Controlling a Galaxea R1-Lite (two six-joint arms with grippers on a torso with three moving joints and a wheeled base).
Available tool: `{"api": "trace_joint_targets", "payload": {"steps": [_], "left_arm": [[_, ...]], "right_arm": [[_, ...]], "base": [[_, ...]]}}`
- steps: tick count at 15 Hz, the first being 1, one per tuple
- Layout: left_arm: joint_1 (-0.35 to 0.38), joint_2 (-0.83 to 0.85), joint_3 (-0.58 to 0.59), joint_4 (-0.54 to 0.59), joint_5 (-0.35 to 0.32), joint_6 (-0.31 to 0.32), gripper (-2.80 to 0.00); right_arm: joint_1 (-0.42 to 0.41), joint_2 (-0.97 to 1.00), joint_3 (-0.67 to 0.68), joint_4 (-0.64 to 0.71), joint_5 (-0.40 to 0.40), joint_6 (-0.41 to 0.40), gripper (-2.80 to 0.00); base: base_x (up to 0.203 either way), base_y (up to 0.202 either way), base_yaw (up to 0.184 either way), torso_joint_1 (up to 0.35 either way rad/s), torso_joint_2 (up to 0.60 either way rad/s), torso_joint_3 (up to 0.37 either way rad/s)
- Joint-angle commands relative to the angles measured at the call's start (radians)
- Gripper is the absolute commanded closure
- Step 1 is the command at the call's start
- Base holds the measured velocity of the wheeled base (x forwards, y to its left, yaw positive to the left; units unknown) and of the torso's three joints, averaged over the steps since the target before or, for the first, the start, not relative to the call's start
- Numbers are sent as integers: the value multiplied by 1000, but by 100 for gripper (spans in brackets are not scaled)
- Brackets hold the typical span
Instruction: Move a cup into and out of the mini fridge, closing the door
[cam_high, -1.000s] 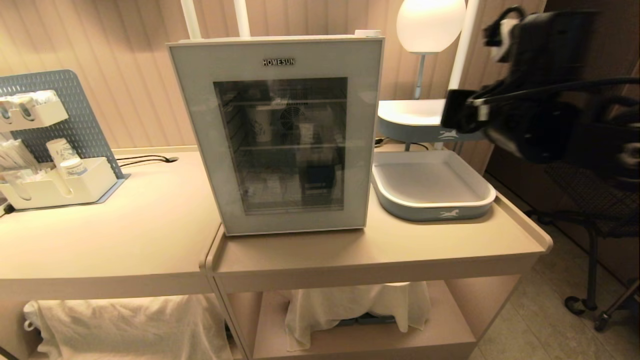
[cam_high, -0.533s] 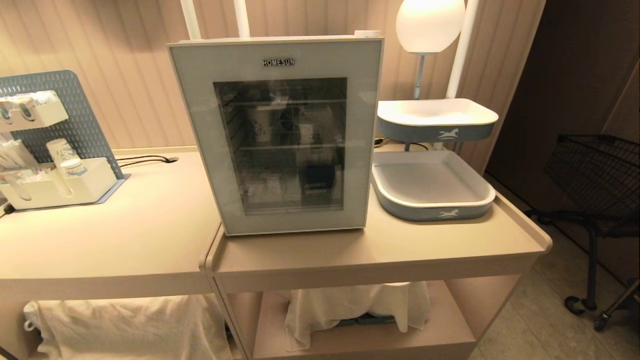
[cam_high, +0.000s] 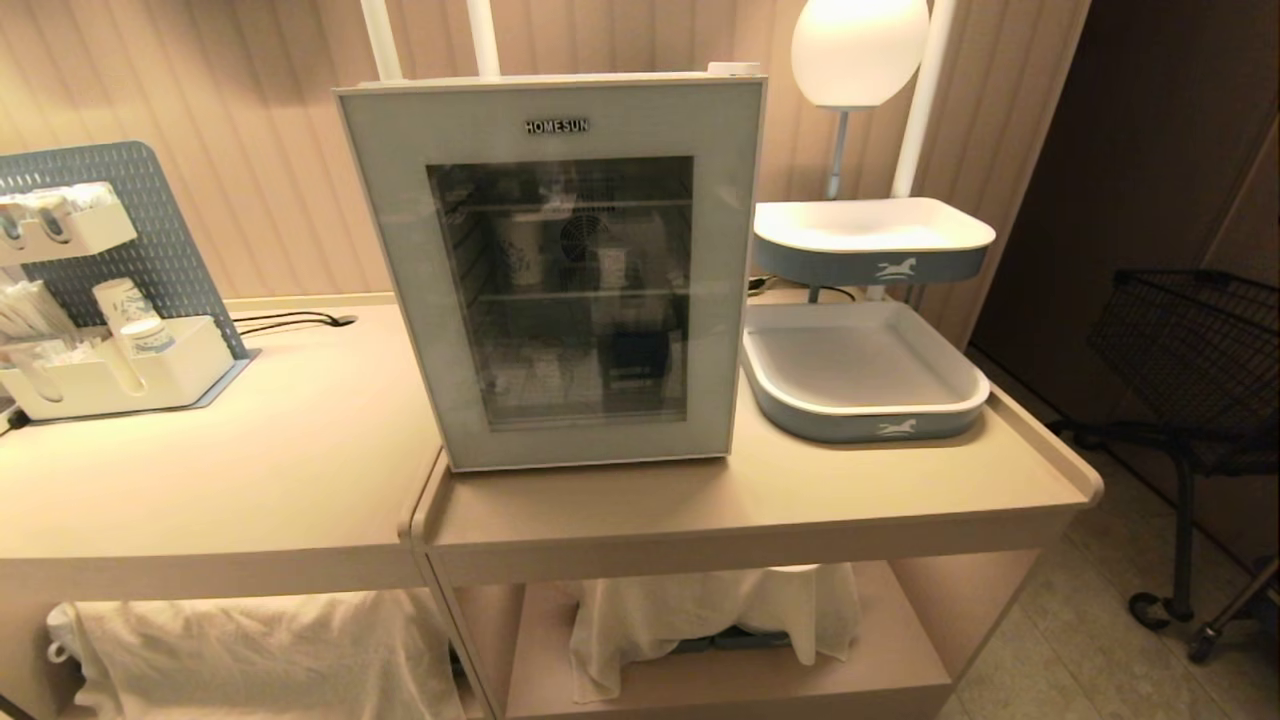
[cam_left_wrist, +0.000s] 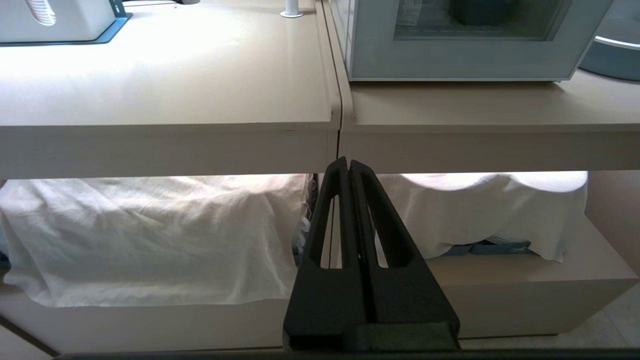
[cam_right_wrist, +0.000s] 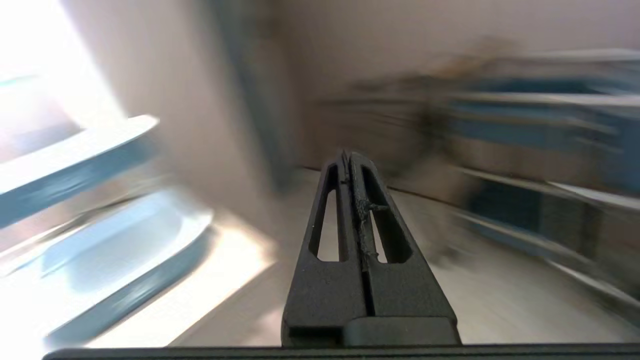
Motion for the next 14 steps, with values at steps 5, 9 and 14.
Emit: {"api": "trace_joint_targets", "payload": {"steps": [5, 9, 14], "left_arm": [[0, 2, 2, 0, 0, 0, 0], [1, 2, 2, 0, 0, 0, 0], [1, 2, 2, 0, 0, 1, 0]], "right_arm": [[5, -270, 239, 352, 727, -42, 0], [5, -269, 234, 369, 732, -57, 0], [5, -269, 234, 370, 730, -55, 0]], "base": [[0, 0, 0, 0, 0, 0], [0, 0, 0, 0, 0, 0], [0, 0, 0, 0, 0, 0]]}}
